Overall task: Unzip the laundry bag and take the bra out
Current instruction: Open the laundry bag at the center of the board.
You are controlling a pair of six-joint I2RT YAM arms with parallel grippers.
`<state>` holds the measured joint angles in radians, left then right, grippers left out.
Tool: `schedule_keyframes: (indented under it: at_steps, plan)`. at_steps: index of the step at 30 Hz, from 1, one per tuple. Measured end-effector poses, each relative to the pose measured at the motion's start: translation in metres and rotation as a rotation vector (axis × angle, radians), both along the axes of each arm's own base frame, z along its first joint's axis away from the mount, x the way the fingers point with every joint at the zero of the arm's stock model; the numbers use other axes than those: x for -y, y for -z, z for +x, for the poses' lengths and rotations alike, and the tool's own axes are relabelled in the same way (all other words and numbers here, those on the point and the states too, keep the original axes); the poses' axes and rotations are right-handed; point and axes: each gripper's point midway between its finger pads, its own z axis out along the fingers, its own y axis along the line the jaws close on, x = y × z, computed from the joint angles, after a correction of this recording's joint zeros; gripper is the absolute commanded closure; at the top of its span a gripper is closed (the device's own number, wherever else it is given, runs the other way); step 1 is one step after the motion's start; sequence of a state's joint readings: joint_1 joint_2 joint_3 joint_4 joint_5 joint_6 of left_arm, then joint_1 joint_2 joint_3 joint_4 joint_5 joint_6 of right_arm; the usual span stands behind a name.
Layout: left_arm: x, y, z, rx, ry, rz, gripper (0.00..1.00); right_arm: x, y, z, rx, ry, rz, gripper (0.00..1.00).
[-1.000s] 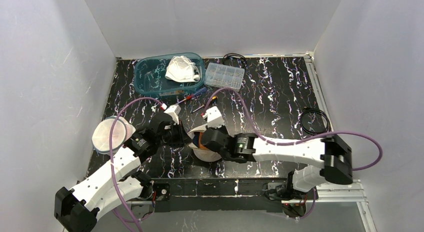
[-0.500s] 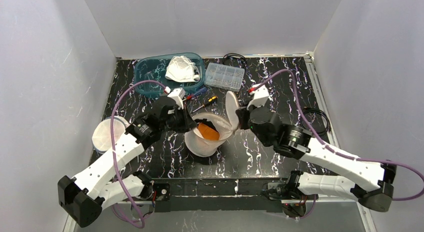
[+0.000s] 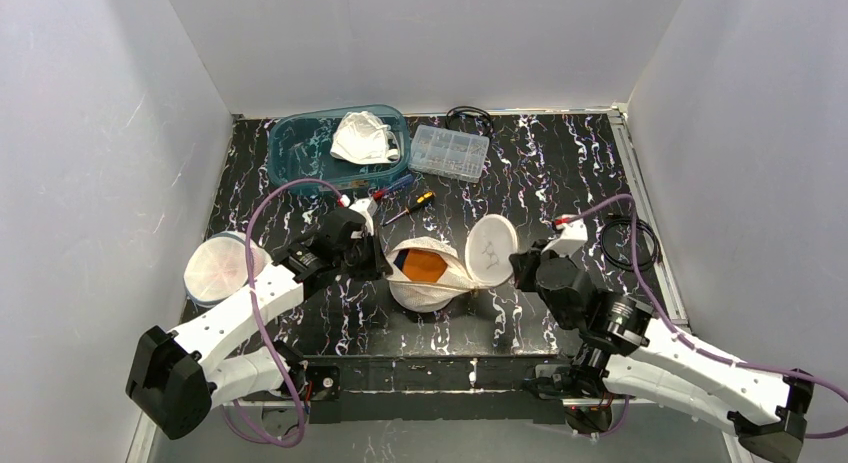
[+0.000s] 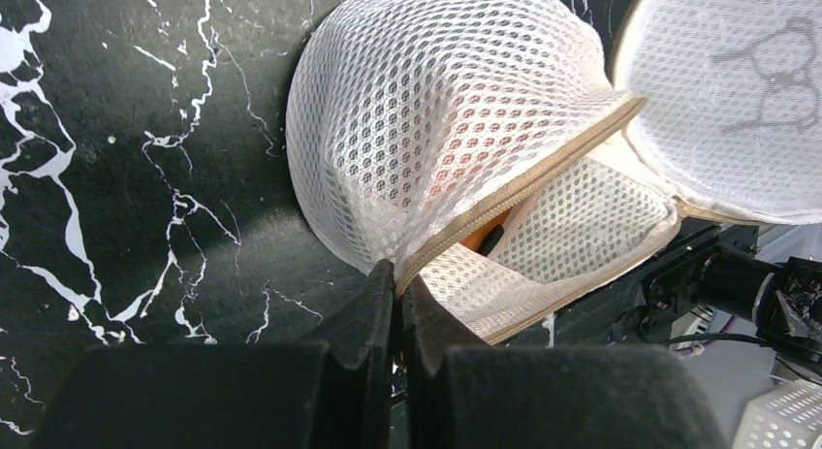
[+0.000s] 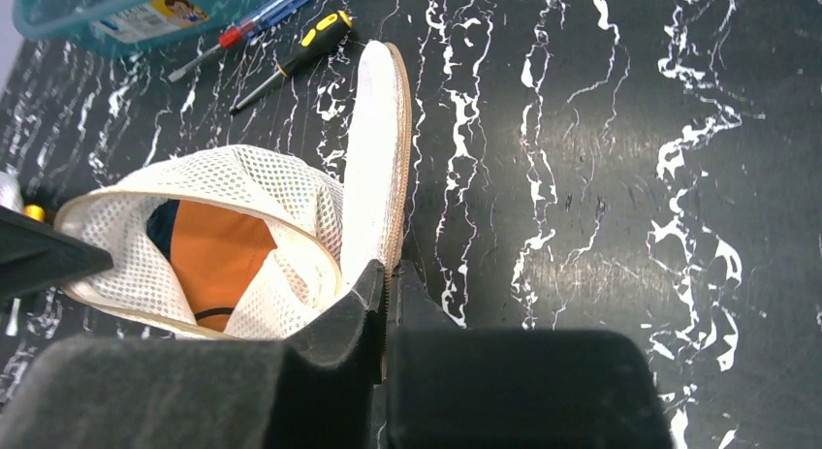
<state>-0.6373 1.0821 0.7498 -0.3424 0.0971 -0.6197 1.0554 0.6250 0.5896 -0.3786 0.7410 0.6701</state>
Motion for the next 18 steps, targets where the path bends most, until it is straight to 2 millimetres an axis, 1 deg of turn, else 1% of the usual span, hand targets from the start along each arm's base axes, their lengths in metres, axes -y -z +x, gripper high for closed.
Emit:
schedule_keyframes:
  at_steps: [2, 4, 6, 7, 10, 12, 13, 14, 16, 18]
  plan:
    - [-0.001, 0.004, -0.002, -0.009, -0.004, 0.001, 1.00, 0.005, 0.002, -0.003, -0.011, 0.028, 0.044, 0.64]
    - [-0.002, 0.007, -0.004, -0.015, -0.006, 0.002, 1.00, 0.008, 0.000, -0.004, -0.017, 0.047, 0.077, 0.49]
    - [-0.003, 0.009, -0.005, -0.020, -0.008, 0.004, 1.00, 0.011, 0.001, -0.005, -0.025, 0.061, 0.091, 0.39]
    - [-0.004, 0.011, -0.006, -0.024, -0.008, 0.006, 1.00, 0.013, 0.003, -0.006, -0.031, 0.064, 0.086, 0.36]
    - [-0.004, 0.011, -0.007, -0.030, -0.009, 0.004, 1.00, 0.018, 0.006, -0.009, -0.045, 0.065, 0.047, 0.34]
    - [-0.004, 0.011, -0.008, -0.031, -0.008, 0.002, 1.00, 0.017, -0.001, -0.009, -0.045, 0.045, 0.017, 0.36]
    - [-0.003, 0.011, -0.008, -0.031, -0.008, 0.000, 1.00, 0.012, -0.008, -0.008, -0.041, 0.020, 0.005, 0.37]
    - [-0.003, 0.010, -0.008, -0.031, -0.009, -0.001, 1.00, 0.005, -0.016, -0.008, -0.037, -0.013, -0.001, 0.38]
    - [-0.004, 0.010, -0.009, -0.033, -0.007, -0.002, 1.00, -0.016, -0.029, -0.007, -0.033, -0.095, -0.003, 0.42]
    - [-0.005, 0.010, -0.011, -0.037, -0.007, 0.000, 1.00, -0.048, -0.036, -0.007, -0.041, -0.205, -0.001, 0.45]
